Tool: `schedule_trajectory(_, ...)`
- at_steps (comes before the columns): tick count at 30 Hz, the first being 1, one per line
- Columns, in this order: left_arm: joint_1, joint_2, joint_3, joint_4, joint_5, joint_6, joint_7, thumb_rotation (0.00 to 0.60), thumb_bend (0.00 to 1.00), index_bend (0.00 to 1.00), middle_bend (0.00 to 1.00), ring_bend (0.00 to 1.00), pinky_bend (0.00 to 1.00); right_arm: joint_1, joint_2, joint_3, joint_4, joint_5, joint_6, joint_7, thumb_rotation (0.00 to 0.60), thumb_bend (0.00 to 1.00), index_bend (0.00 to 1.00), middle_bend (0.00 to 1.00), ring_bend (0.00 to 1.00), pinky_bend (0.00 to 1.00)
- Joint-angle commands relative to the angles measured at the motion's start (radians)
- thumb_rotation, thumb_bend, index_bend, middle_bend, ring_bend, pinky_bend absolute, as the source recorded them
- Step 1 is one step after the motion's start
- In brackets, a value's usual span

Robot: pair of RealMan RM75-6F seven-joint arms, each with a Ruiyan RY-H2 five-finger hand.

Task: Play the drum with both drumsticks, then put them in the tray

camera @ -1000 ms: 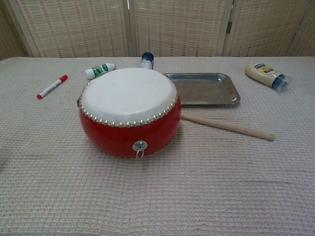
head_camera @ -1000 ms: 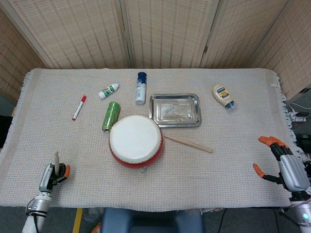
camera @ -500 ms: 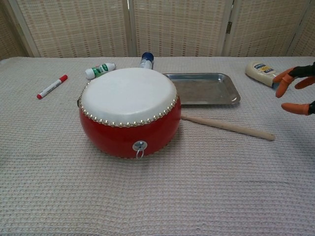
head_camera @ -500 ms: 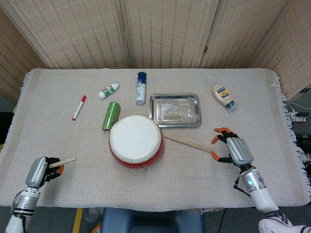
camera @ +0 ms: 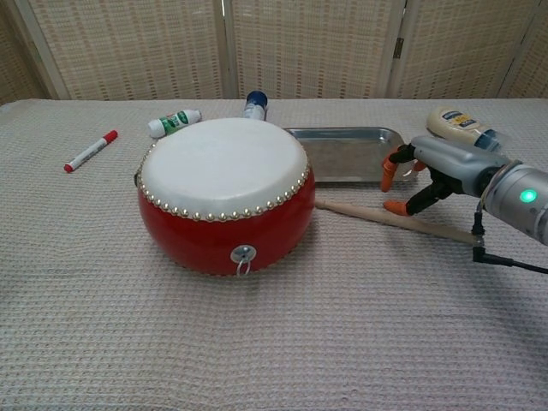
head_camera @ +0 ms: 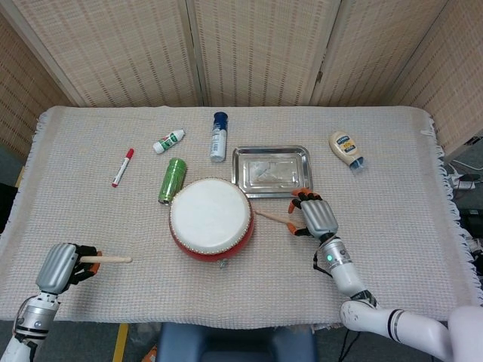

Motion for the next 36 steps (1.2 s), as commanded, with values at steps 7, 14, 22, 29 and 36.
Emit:
schedule_trajectory(7, -0.006, 0.001, 0.011, 0.002, -0.006, -0.016, -0.004, 0.600, 0.69, 1.00, 1.00, 1.00, 1.00, 0.056, -0.088, 0.013, 0.109, 0.035, -0.028, -0.030, 0.506, 0.27, 0.46, 0.16, 0.02, 0.19)
schedule_trajectory(14, -0.007, 0.001, 0.018, 0.013, -0.014, -0.024, -0.015, 0.600, 0.69, 1.00, 1.00, 1.00, 1.00, 0.081, -0.134, 0.012, 0.179, 0.051, -0.048, -0.045, 0.507, 0.29, 0.46, 0.16, 0.02, 0.19)
schedule_trajectory(22, -0.006, 0.002, 0.025, 0.026, -0.024, -0.034, -0.034, 0.600, 0.68, 1.00, 1.00, 1.00, 1.00, 0.091, -0.179, 0.006, 0.245, 0.033, -0.051, -0.019, 0.506, 0.32, 0.48, 0.16, 0.02, 0.19)
schedule_trajectory(29, -0.008, 0.001, 0.028, 0.034, -0.026, -0.039, -0.049, 0.600, 0.66, 1.00, 1.00, 1.00, 1.00, 0.088, -0.198, -0.003, 0.271, -0.003, -0.035, 0.008, 0.508, 0.34, 0.48, 0.16, 0.02, 0.19)
schedule_trajectory(36, -0.011, 0.001, 0.030, 0.037, -0.024, -0.043, -0.055, 0.600, 0.65, 1.00, 1.00, 1.00, 1.00, 0.081, -0.205, -0.010, 0.279, -0.026, -0.012, 0.011, 0.505, 0.33, 0.47, 0.16, 0.02, 0.18)
